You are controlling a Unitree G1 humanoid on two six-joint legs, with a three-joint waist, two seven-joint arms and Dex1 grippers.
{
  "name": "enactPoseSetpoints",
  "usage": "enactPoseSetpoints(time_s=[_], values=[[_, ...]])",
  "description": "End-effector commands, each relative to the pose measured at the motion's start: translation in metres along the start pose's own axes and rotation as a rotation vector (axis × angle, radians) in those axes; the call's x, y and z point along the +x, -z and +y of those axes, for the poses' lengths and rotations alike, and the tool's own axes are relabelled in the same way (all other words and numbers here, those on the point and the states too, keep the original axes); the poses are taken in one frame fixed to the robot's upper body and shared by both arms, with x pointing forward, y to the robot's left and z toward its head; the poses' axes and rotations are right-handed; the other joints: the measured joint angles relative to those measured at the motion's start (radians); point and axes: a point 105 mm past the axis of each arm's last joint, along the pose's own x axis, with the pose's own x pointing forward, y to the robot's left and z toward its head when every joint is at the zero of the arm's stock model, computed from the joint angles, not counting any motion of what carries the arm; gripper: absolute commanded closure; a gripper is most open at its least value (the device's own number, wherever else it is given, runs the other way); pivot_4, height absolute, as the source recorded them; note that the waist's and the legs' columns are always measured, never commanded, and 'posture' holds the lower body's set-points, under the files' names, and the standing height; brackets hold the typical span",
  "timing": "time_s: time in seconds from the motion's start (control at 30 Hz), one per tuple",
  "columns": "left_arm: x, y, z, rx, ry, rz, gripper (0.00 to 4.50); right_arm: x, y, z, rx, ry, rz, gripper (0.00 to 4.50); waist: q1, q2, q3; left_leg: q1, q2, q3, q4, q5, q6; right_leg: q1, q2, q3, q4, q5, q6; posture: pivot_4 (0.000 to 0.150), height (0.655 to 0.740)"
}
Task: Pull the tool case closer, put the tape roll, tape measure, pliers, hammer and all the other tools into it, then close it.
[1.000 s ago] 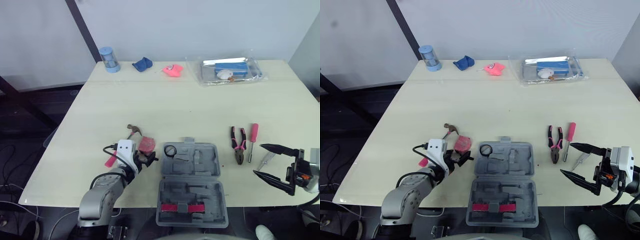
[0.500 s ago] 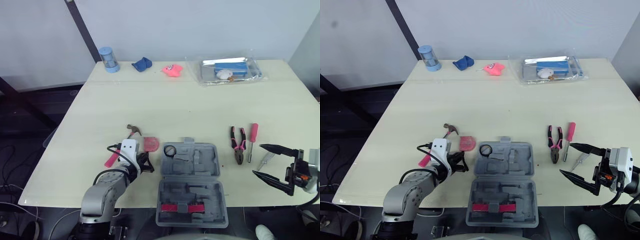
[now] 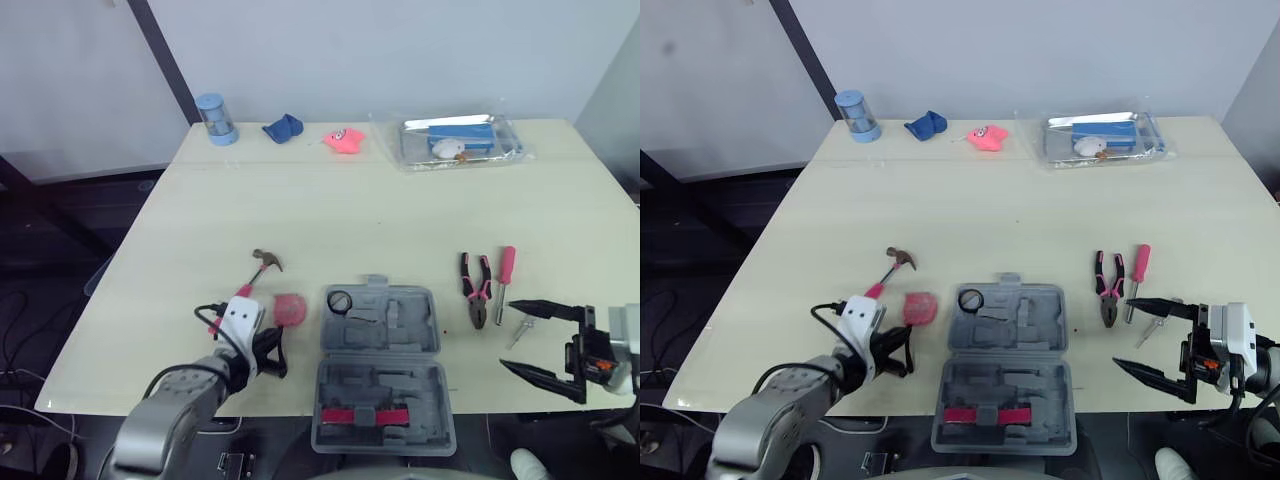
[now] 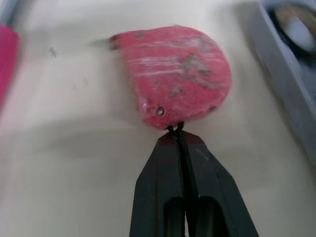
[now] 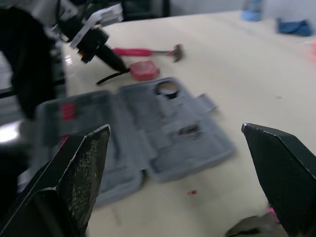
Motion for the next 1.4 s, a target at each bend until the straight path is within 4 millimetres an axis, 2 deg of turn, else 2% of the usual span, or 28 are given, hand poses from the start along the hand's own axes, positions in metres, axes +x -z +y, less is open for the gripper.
enactPoseSetpoints(time_s=[0.03,0.23,0.37,0.7,0.83,0.9,0.93,1.07,1.1,1.2,1.27,1.4], values=[[-0.015,-0.002,0.0,0.036,0.012,-0.017,4.41,0.007,-0.011,0.011,-0.033,-0.106,-0.024,0.0,0.0,0.0,0.0,0.0,0.0,0.0,0.0,0.0,0.0,0.0,0.0,0.0,0.0,0.0,0.0,0.15,0.74],[-0.027,0.015,0.006,0.047,0.002,0.023,4.41,0.014,-0.015,0.012,-0.055,-0.173,-0.029,0.0,0.003,-0.001,0.001,0.0,0.0,0.0,0.0,-0.001,0.001,0.0,0.0,-0.001,-0.001,0.0,0.0,0.15,0.74],[-0.029,0.018,0.008,0.05,-0.004,0.02,4.41,0.017,-0.015,0.01,-0.059,-0.174,-0.036,0.0,0.005,-0.001,0.001,-0.001,0.0,0.0,0.0,0.0,0.001,0.0,-0.001,-0.001,-0.001,0.0,0.0,0.15,0.74],[-0.029,0.024,-0.004,0.019,0.08,0.004,4.41,0.017,-0.013,0.006,-0.07,-0.162,-0.035,0.0,0.004,-0.001,0.001,-0.001,0.0,0.0,0.0,-0.001,0.001,0.0,-0.001,-0.001,-0.001,0.0,0.0,0.15,0.74],[-0.035,0.031,0.0,0.047,0.098,0.006,3.32,0.018,-0.012,0.007,-0.068,-0.157,-0.032,0.0,0.003,-0.001,0.001,-0.001,0.0,0.0,0.0,-0.001,0.001,0.0,-0.001,-0.001,-0.002,0.0,0.0,0.15,0.74],[-0.041,0.035,0.005,0.054,0.111,0.006,2.54,0.018,-0.012,0.008,-0.067,-0.154,-0.031,0.0,0.002,-0.001,0.001,-0.001,0.0,0.0,0.0,-0.001,0.001,0.0,-0.001,-0.001,-0.002,0.0,0.0,0.15,0.74],[-0.044,0.037,0.006,0.062,0.118,0.009,2.29,0.018,-0.011,0.008,-0.067,-0.153,-0.031,0.0,0.002,-0.001,0.001,-0.001,0.001,0.0,-0.001,-0.002,0.003,0.0,-0.001,-0.001,-0.002,0.0,0.0,0.15,0.74],[-0.058,0.044,0.009,0.104,0.177,0.017,0.72,0.019,-0.011,0.008,-0.067,-0.15,-0.03,0.0,0.002,-0.002,0.002,-0.001,0.001,0.0,0.0,-0.002,0.003,0.0,-0.001,-0.001,-0.003,0.0,0.0,0.15,0.74],[-0.063,0.045,0.011,0.117,0.2,0.016,0.18,0.02,-0.01,0.008,-0.068,-0.149,-0.031,0.0,0.003,-0.003,0.003,-0.001,0.001,0.0,0.0,-0.002,0.003,0.0,-0.001,-0.001,-0.003,0.0,0.0,0.15,0.74],[-0.073,0.039,0.026,0.208,0.237,-0.022,0.08,0.022,-0.01,0.008,-0.07,-0.143,-0.035,0.0,0.003,-0.003,0.004,-0.001,0.001,0.0,-0.001,-0.002,0.003,0.0,-0.001,-0.002,-0.003,0.0,0.0,0.15,0.74],[-0.072,0.025,0.038,0.286,0.271,-0.068,0.08,0.024,-0.009,0.008,-0.072,-0.139,-0.038,0.0,0.007,-0.002,0.004,-0.002,0.001,0.0,-0.001,-0.002,0.004,0.0,-0.001,-0.002,-0.003,0.0,0.0,0.15,0.74],[-0.067,0.012,0.047,0.429,0.381,-0.085,0.08,0.026,-0.01,0.007,-0.079,-0.131,-0.043,0.0,0.015,-0.002,0.004,-0.002,0.001,-0.001,0.0,-0.002,0.004,0.001,-0.001,-0.003,-0.004,-0.001,-0.002,0.15,0.74]])
